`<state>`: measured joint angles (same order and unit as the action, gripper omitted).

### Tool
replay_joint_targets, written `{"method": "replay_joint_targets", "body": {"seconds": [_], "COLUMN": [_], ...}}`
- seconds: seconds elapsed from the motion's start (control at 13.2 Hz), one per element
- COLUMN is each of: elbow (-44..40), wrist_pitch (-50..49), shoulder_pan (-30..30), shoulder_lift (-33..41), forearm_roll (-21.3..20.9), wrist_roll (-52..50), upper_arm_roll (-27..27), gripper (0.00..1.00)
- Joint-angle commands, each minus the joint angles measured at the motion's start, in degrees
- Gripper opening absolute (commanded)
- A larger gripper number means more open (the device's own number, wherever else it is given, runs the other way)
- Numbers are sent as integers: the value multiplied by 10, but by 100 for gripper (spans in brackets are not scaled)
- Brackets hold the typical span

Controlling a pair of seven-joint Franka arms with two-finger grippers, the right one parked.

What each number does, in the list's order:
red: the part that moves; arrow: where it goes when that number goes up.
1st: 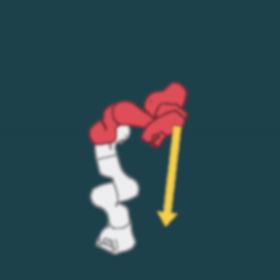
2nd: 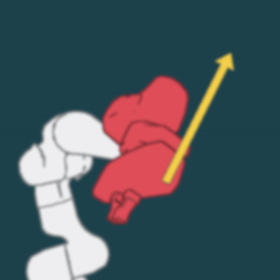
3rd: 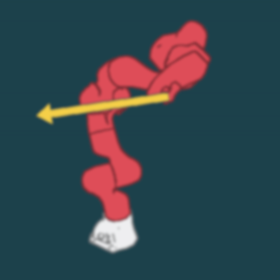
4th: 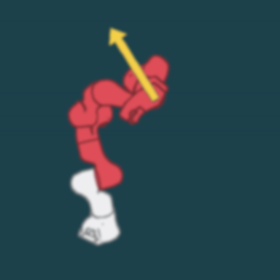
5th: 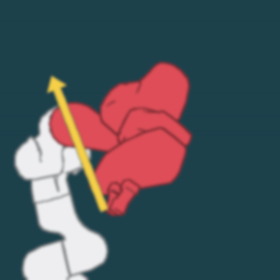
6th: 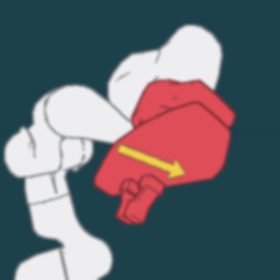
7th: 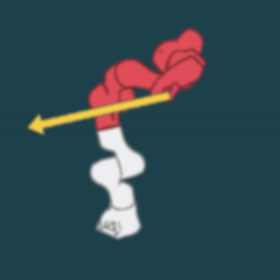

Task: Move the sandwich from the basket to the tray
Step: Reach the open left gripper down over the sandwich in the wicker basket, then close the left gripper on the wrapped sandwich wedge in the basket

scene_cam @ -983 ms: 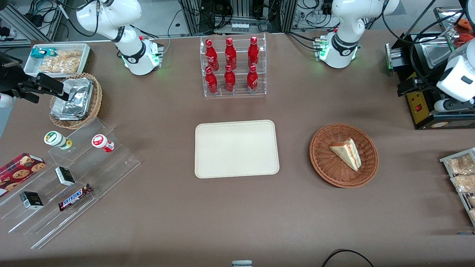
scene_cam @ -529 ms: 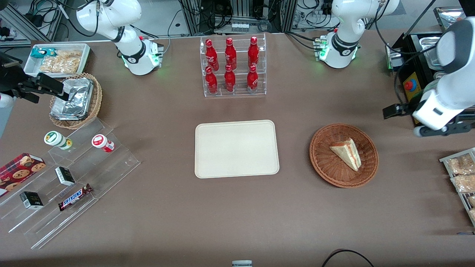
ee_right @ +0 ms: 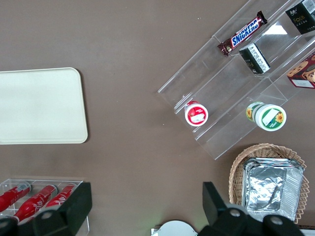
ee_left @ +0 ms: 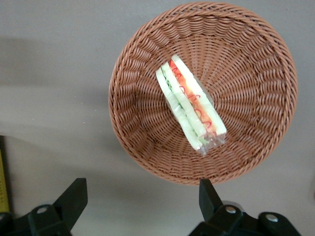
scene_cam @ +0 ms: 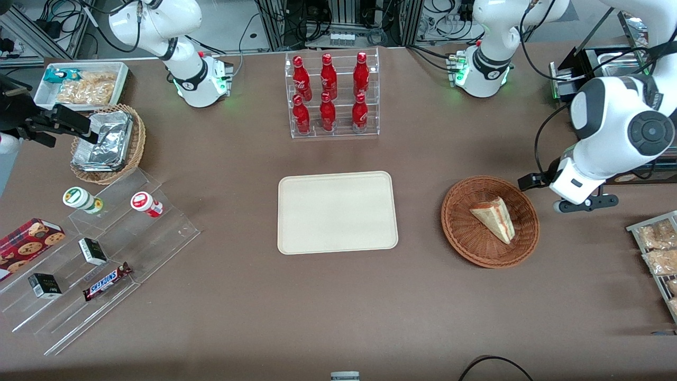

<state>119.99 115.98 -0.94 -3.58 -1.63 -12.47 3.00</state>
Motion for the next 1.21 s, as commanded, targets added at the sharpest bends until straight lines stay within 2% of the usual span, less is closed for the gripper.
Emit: {"method": "replay_joint_targets", "body": {"seconds": [0.0, 0.15, 0.45, 1.13], "elbow": [20, 20, 18, 23], "wrist_pitch": [51, 76, 122, 163], "shoulder_pan": [22, 43, 52, 60], "shoulder_lift": [-7, -31, -71, -125], "forearm_roll": [1, 1, 3, 3], "wrist_roll": [-103, -197, -306, -383], "upper_arm_roll": [0, 0, 3, 3], "gripper": [100, 100, 100, 100]}}
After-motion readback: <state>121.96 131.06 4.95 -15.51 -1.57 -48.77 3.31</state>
